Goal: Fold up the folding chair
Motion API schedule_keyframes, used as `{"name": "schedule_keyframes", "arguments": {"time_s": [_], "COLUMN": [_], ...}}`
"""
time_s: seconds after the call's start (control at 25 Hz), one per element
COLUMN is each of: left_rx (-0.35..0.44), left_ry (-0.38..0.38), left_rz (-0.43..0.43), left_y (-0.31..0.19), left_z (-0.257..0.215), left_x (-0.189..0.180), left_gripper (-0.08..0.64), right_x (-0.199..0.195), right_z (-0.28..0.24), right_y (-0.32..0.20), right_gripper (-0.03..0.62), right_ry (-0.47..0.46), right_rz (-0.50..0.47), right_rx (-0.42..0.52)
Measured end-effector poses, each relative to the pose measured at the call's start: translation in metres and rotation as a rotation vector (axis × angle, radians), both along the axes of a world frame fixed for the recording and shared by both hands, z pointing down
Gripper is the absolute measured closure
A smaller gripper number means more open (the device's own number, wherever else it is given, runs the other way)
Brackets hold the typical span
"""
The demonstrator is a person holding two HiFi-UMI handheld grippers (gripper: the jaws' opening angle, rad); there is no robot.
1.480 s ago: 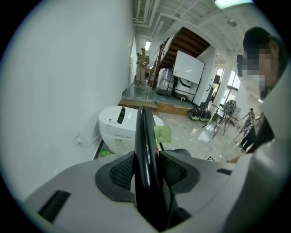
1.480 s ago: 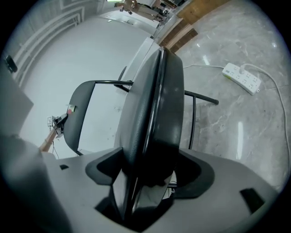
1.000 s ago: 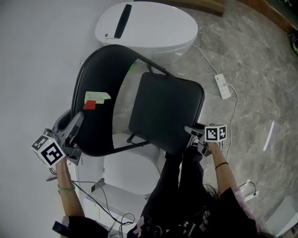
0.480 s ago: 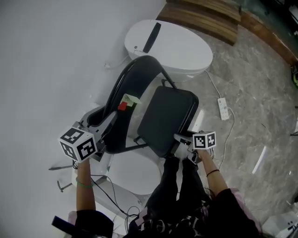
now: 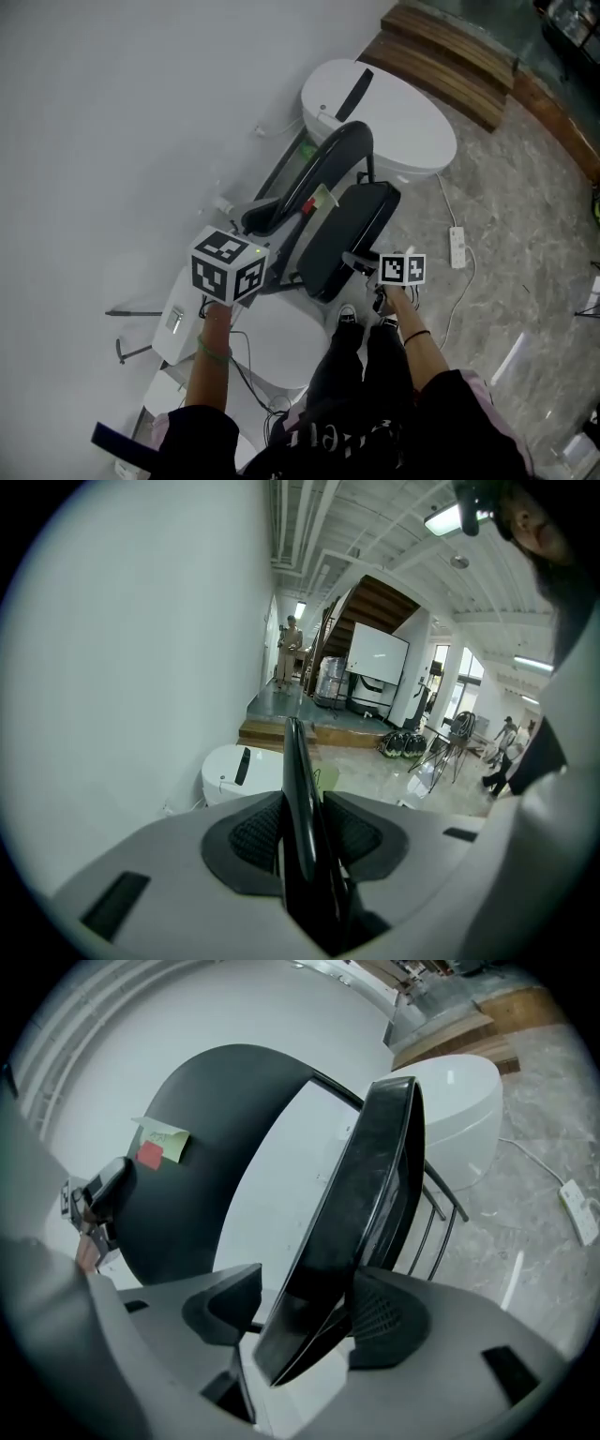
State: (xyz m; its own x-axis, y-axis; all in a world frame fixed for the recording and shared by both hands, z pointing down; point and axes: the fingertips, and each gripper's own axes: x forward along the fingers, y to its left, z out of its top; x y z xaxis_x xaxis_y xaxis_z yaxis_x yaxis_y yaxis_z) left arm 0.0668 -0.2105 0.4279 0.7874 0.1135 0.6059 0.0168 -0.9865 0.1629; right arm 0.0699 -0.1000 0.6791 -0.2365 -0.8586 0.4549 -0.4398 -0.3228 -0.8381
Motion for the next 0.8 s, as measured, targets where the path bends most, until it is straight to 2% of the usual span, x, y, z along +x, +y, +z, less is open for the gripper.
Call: {"name": "schedule_keyframes", "arguments": {"time_s": [0.16, 0.24, 0.28, 0.4, 0.56, 0.8], "left_rx": [0.024, 0.036, 0.042, 0.059, 0.112, 0.077], "left_ry": [-0.012, -0.016, -0.016, -0.015, -0.043, -0.021], "left_rz": [-0.006, -0.01, -0.01, -0.001, -0.012, -0.03], "left_y": [0.003, 0.004, 0.003, -0.001, -0.009, -0.059], "left_z": [-0.004, -0.005, -0.006, -0.01, -0.011, -0.007], "left_x": [-0.006, -0.006, -0.005, 0.0, -0.002, -0.004], "left_gripper": [0.43, 0.43, 0.43, 0.43, 0.429, 0.43], "right_x": [-0.004, -0.005, -0.005, -0.001, -0.003, -0.007], "right_z": [-0.011, -0.01, -0.01, -0.016, -0.023, -0.021], "right_y": [-0.027, -0.034, -0.039, -0.059, -0.078, -0.124], "right_gripper": [0.305, 0.337, 0.375, 0.423, 0.449, 0.463], "right_ry": [-0.06, -0.03, -0.016, -0.039, -0.104, -0.127], "right_rz": [0.063, 0.004, -0.034, -0.08, -0.115, -0.208], "right_rx": [-0.003, -0.027, -0.035, -0.019, 0.004, 0.011]}}
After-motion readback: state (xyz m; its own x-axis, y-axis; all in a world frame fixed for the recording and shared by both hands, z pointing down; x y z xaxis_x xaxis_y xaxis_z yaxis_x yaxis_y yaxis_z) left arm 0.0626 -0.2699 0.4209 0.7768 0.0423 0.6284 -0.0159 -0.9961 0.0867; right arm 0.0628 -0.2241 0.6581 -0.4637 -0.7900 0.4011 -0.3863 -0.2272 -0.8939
